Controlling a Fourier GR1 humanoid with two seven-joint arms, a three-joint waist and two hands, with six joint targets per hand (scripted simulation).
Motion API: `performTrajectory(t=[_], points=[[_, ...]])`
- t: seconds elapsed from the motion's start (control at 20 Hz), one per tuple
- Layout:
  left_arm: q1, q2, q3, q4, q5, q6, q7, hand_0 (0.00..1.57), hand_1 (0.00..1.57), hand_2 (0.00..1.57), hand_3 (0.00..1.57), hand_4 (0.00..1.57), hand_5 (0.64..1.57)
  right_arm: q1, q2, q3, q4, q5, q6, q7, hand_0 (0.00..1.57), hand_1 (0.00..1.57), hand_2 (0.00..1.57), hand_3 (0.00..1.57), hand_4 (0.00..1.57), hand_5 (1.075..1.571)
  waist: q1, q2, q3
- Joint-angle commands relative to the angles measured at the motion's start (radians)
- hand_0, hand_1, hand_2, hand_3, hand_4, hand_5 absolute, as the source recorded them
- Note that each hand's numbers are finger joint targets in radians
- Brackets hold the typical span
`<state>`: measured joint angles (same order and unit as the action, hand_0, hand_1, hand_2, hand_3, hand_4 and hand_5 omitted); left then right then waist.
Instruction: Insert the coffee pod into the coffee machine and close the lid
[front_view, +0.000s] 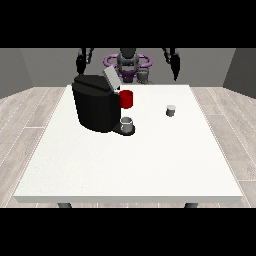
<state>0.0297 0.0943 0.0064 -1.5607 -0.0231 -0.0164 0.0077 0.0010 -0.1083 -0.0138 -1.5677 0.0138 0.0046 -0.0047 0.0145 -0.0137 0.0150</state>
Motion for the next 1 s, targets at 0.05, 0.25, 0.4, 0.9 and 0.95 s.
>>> performTrajectory(t=[0.05, 0.25, 0.4, 0.9, 0.95], points=[[-0.062, 0.014, 0.029, 0.003, 0.028, -0.025, 0.016, 0.0, 0.0, 0.0, 0.0, 0.28, 1.571, -0.002, 0.04, 0.022, 0.013, 0.009, -0.012, 0.004, 0.0, 0.0, 0.0, 0.0, 0.13, 1.571, -0.021, -0.01, -0.015], [-0.008, 0.058, 0.105, 0.062, 0.139, -0.155, -0.214, 0.0, 0.0, 0.0, 0.0, 0.28, 1.571, 0.057, -0.002, 0.008, -0.009, -0.031, 0.053, 0.028, 0.0, 0.0, 0.0, 0.0, 0.13, 1.571, -0.032, -0.024, -0.0156], [-0.035, 0.085, 0.112, 0.052, 0.09, -0.124, -0.195, 0.0, 0.0, 0.0, 0.0, 0.24, 1.571, 0.067, 0.104, -0.044, 0.03, -0.006, -0.118, -0.162, 0.0, 0.0, 0.0, 0.0, 0.09, 1.571, -0.045, -0.001, -0.0146], [-0.275, 0.277, 0.198, 0.236, 0.025, -0.179, -0.097, 0.0, 0.0, 0.0, 0.0, 0.0, 1.571, -0.04, 0.083, -0.028, -0.008, -0.019, -0.096, -0.087, 0.0, 0.0, 0.0, 0.0, 0.17, 1.571, -0.116, 0.077, -0.015], [-0.275, 0.267, 0.199, 0.285, 0.036, -0.197, -0.118, 0.0, 0.0, 0.0, 0.0, 0.0, 1.571, -0.044, 0.099, -0.015, -0.009, -0.031, -0.085, -0.102, 0.0, 0.0, 0.0, 0.0, 0.13, 1.571, -0.118, 0.092, -0.0151]])
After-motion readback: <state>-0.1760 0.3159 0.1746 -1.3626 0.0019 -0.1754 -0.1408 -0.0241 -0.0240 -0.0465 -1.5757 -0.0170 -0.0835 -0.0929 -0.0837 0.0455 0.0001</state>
